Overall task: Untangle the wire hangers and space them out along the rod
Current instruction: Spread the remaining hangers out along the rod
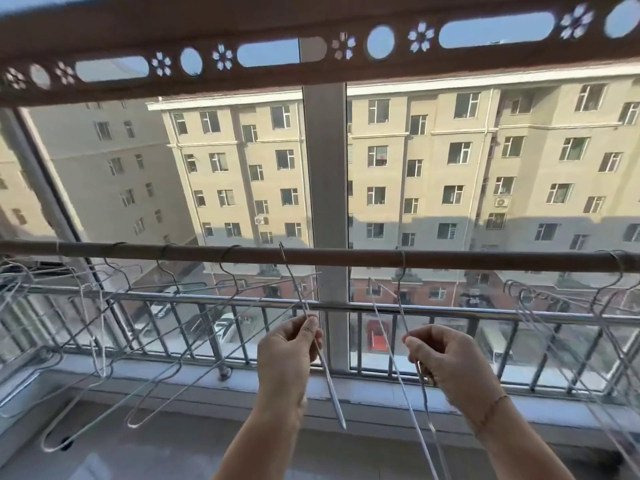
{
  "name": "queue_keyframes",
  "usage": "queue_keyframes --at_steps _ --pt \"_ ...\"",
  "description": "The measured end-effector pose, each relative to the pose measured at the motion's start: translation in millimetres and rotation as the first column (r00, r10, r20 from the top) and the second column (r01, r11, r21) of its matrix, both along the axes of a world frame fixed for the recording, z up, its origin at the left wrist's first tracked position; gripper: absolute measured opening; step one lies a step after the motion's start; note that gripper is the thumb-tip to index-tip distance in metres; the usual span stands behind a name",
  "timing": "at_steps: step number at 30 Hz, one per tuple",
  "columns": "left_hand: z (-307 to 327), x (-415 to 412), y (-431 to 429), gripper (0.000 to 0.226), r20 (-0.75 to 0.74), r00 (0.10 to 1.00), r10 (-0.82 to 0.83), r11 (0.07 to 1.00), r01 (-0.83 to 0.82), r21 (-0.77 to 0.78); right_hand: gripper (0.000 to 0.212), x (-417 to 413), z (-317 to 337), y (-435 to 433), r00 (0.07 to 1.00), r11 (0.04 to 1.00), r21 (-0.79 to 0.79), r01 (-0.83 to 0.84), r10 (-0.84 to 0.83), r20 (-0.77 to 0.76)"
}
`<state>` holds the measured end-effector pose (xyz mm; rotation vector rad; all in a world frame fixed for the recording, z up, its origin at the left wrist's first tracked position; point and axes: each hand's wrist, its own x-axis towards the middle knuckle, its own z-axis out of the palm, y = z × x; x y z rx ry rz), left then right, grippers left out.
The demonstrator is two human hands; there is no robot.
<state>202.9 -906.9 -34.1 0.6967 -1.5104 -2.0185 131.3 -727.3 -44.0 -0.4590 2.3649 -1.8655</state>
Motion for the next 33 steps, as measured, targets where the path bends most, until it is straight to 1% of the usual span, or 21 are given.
queue_keyframes --at_steps 4,9,12,14,16,17,18,19,20,21,23,25,27,28,30,33 --pt "-3 1 -9 0.008 0.041 0.999 -0.012 0.999 0.013 -0.035 0.008 3 0 -9 1.0 1.0 -0.027 0.0 0.001 0.021" --pt "-4 0 -13 0.009 0.053 0.998 -0.045 0.998 0.048 -0.042 0.008 7 2 -16 1.0 1.0 0.008 -0.004 0.004 0.027" --pt "-6 1 -15 0.009 0.046 0.998 -0.053 0.998 0.055 -0.042 0.008 8 3 -18 1.0 0.998 0.059 0.012 -0.011 -0.006" --pt "-8 2 -17 0.008 0.044 0.997 -0.058 0.996 0.061 -0.072 0.009 9 3 -18 1.0 0.997 0.07 0.023 -0.022 -0.01" --pt "-12 3 -19 0.005 0.038 0.999 -0.035 0.985 0.041 -0.169 0.012 12 3 -17 0.999 0.997 0.077 0.033 -0.032 -0.01" --pt "-14 2 -20 0.012 0.036 0.999 -0.008 0.97 0.017 -0.243 0.014 14 2 -15 0.999 0.995 0.089 0.042 -0.04 -0.019" --pt "-15 1 -19 0.025 0.032 0.999 0.025 0.949 -0.014 -0.316 0.015 16 1 -11 0.998 0.993 0.102 0.057 -0.054 -0.03" --pt "-16 0 -17 0.037 0.027 0.998 0.06 0.921 -0.045 -0.386 0.016 17 0 -6 0.996 0.991 0.11 0.08 -0.075 -0.043" --pt "-14 0 -12 0.044 0.006 0.995 0.095 0.887 -0.082 -0.454 0.016 18 -1 1 0.993 0.988 0.113 0.109 -0.103 -0.061" --pt "-11 0 -5 0.046 -0.031 0.992 0.118 0.85 -0.118 -0.513 0.015 20 -2 9 0.988 0.982 0.12 0.143 -0.134 -0.08" --pt "-1 0 16 0.041 -0.126 0.986 0.112 0.793 -0.165 -0.587 0.012 23 -3 28 0.974 0.97 0.126 0.209 -0.194 -0.118" --pt "8 0 43 0.031 -0.211 0.977 0.041 0.762 -0.167 -0.626 0.011 26 0 49 0.955 0.958 0.089 0.272 -0.257 -0.145" --pt "16 -2 77 0.016 -0.246 0.965 -0.087 0.756 -0.097 -0.647 0.009 30 5 74 0.935 0.945 0.036 0.324 -0.315 -0.162" --pt "19 -3 95 0.008 -0.243 0.956 -0.162 0.758 -0.037 -0.652 0.009 32 7 89 0.92 0.934 0.021 0.357 -0.348 -0.18" --pt "22 -7 132 0.008 -0.211 0.93 -0.301 0.753 0.097 -0.651 0.009 31 10 120 0.876 0.898 0.018 0.44 -0.425 -0.229" --pt "19 -20 183 0.006 -0.114 0.889 -0.444 0.744 0.295 -0.6 0.012 24 10 164 0.804 0.839 -0.027 0.543 -0.529 -0.271"
